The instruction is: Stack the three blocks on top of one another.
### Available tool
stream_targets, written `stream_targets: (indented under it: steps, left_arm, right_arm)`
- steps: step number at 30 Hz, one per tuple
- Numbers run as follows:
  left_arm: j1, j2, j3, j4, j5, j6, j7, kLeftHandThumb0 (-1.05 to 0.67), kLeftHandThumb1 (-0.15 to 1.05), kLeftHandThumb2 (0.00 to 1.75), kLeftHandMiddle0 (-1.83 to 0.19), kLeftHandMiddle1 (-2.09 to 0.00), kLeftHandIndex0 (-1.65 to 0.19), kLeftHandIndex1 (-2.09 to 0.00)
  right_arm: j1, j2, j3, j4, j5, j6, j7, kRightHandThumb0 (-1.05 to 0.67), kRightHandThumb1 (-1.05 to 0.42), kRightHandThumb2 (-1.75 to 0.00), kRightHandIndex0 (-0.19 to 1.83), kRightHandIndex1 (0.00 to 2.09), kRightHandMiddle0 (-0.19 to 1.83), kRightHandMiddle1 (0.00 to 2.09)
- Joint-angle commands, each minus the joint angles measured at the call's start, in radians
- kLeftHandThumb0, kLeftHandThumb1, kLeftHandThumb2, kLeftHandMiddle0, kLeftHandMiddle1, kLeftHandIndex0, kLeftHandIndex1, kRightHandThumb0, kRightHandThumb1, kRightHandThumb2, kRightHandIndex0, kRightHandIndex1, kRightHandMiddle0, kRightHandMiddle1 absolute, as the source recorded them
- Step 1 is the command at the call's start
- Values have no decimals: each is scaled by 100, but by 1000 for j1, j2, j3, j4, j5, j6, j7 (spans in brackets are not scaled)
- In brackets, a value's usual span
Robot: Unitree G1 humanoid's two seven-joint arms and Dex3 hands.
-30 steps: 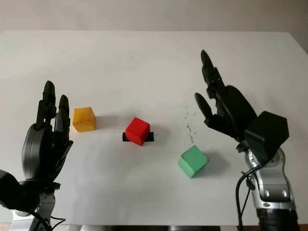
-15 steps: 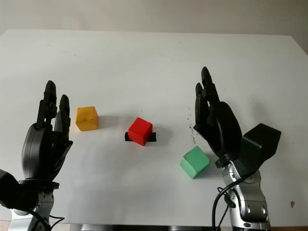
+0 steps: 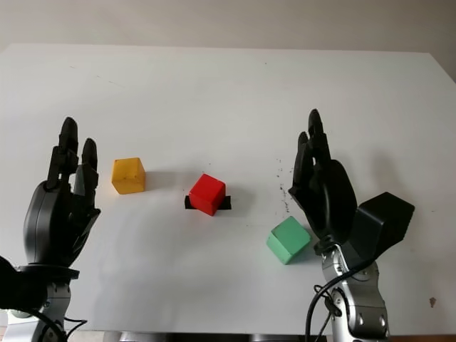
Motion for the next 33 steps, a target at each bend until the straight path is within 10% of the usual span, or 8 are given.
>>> stream_targets:
  steps: [1, 10, 16, 33]
  left_arm:
    - [-21, 39, 28, -19, 107, -14, 54, -60, 105, 35, -24, -10, -2, -9]
    - [-175, 426, 148, -67, 418, 123, -41, -61, 104, 10, -28, -4, -41, -9]
    - [-259, 613, 65, -65, 559, 293, -223, -69, 103, 6, -9, -1, -34, -4]
    - [-451, 684, -207, 149, 681, 270, -388, -83, 92, 3, 9, -4, -25, -4]
  right_arm:
    - [6, 3, -5, -17, -1, -16, 1, -73, -105, -79, -19, 0, -19, 0]
    - [3, -11, -23, -26, 13, -7, 17, -74, -105, -78, -19, 0, -19, 0]
    - [-8, -10, -34, -33, 16, 18, 9, -76, -105, -77, -19, 0, -19, 0]
    - [-6, -12, -38, -46, 11, 15, 0, -72, -105, -78, -19, 0, -19, 0]
